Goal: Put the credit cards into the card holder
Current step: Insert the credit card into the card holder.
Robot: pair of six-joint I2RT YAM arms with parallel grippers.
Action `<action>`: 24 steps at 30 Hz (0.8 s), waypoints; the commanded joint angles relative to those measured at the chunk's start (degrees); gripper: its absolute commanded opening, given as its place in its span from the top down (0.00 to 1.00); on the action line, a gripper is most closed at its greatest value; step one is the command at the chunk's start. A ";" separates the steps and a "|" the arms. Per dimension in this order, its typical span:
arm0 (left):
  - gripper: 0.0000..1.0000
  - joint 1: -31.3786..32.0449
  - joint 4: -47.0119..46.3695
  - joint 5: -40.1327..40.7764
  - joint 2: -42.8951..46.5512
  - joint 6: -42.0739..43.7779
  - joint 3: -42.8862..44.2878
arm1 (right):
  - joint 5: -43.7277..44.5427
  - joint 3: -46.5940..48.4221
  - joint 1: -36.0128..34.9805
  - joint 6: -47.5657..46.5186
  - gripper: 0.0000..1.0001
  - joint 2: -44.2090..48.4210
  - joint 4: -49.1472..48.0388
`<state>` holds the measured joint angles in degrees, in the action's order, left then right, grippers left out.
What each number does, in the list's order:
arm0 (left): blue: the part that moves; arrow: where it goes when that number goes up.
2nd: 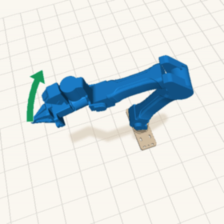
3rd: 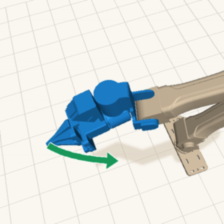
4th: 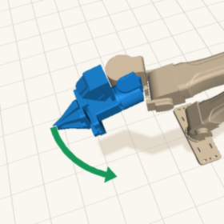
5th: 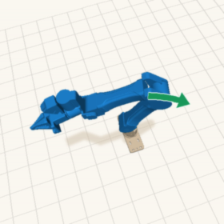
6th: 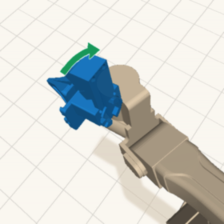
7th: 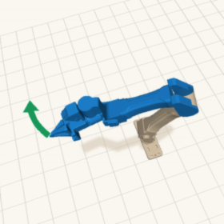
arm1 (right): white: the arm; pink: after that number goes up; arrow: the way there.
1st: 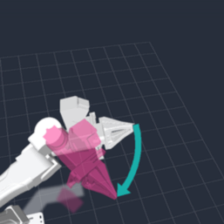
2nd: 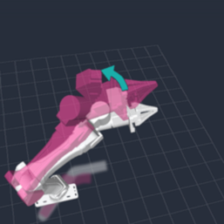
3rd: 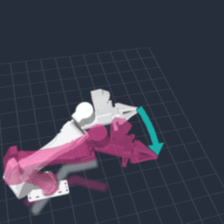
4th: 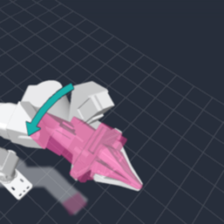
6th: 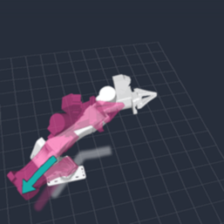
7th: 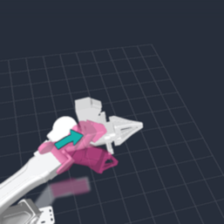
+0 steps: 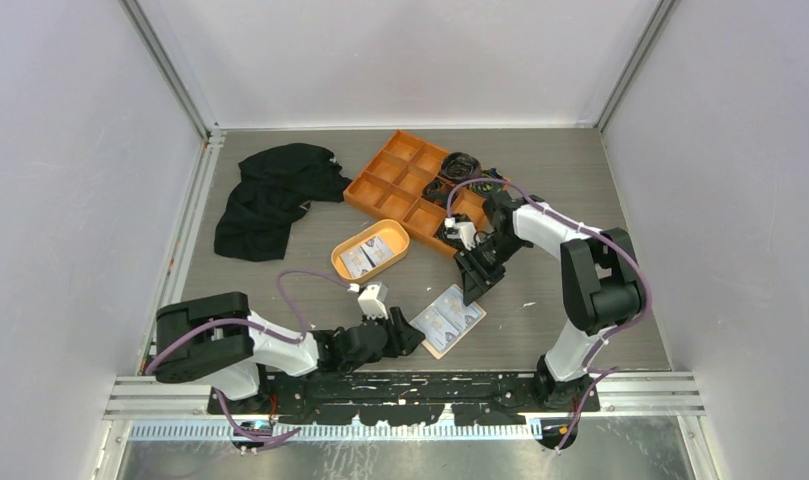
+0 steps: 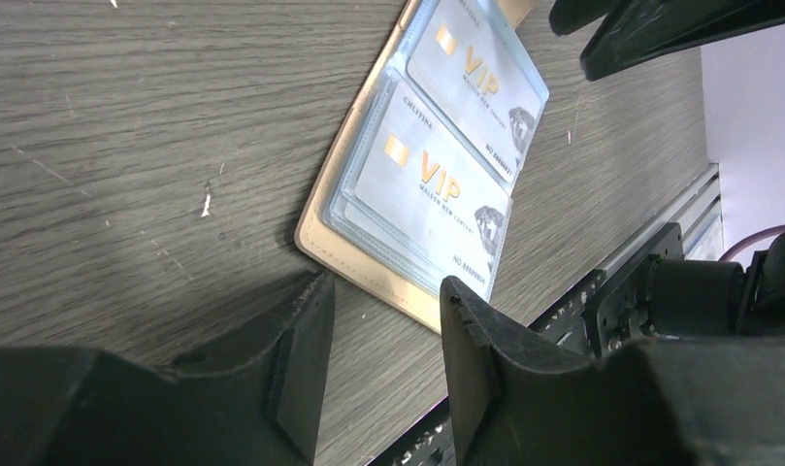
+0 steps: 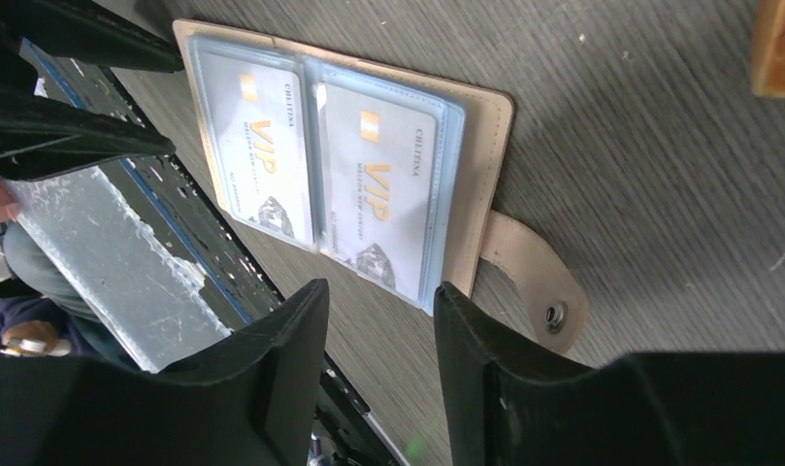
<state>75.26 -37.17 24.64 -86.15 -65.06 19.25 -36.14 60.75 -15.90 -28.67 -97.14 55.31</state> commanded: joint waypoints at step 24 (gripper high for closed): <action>0.56 0.23 1.41 2.16 -4.91 -2.47 3.58 | 6.92 2.03 -1.67 4.31 0.55 -3.99 -1.75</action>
<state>75.29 -37.47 25.23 -89.89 -67.57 22.35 -29.54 61.41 -17.30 -24.69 -102.37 53.52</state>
